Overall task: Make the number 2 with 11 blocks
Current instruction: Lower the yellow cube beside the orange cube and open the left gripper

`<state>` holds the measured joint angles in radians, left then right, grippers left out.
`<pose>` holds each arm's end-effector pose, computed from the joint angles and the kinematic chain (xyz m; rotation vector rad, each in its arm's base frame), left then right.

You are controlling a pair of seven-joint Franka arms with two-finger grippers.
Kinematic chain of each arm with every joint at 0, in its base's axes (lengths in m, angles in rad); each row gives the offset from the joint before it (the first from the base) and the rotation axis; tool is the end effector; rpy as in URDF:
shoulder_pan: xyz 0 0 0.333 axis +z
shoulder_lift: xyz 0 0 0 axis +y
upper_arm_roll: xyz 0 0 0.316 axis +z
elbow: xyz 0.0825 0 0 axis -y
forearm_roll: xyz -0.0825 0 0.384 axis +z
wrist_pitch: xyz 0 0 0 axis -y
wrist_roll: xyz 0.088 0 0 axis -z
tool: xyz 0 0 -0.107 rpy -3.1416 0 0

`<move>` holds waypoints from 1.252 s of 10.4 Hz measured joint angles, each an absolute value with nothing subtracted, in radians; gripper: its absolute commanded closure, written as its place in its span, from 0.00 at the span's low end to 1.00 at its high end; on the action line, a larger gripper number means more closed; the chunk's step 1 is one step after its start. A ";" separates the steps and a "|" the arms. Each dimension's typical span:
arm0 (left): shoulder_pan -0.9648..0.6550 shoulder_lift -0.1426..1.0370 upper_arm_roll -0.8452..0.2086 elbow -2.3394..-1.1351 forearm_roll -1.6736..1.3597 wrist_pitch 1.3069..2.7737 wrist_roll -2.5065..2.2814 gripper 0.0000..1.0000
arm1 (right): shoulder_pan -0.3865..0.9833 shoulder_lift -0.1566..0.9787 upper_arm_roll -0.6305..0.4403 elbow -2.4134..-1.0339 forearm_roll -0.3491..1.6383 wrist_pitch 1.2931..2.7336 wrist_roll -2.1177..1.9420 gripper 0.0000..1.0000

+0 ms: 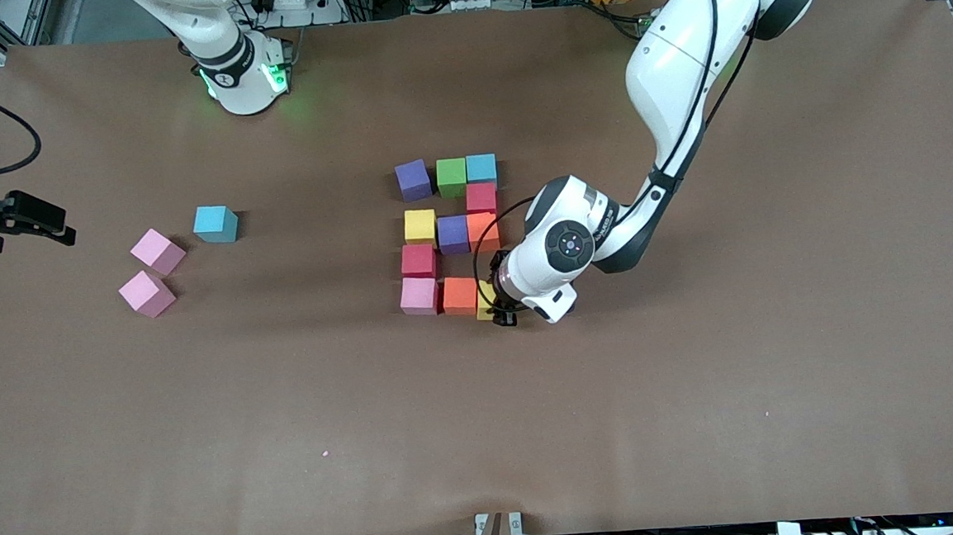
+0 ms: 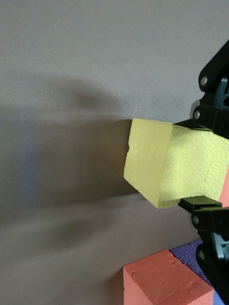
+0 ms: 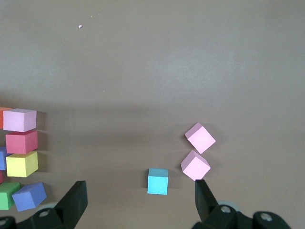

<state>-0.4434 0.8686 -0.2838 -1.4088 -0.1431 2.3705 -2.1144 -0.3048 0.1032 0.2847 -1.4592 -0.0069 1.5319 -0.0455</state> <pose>0.5814 -0.4596 0.2075 2.0583 2.1081 -0.4369 0.5811 -0.0215 0.6172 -3.1182 -0.0377 0.0400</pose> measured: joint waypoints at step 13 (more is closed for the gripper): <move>-0.465 0.883 -0.284 -1.407 -0.149 2.381 -2.120 0.00 | -0.287 0.106 0.289 -1.461 -0.007 1.530 -0.045 0.00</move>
<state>-0.4651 0.8830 -0.2840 -1.4069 -0.1486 2.3813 -2.1202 -0.2870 0.1060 0.2889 -1.4614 -0.0068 1.5301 -0.0455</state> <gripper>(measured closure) 0.106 0.000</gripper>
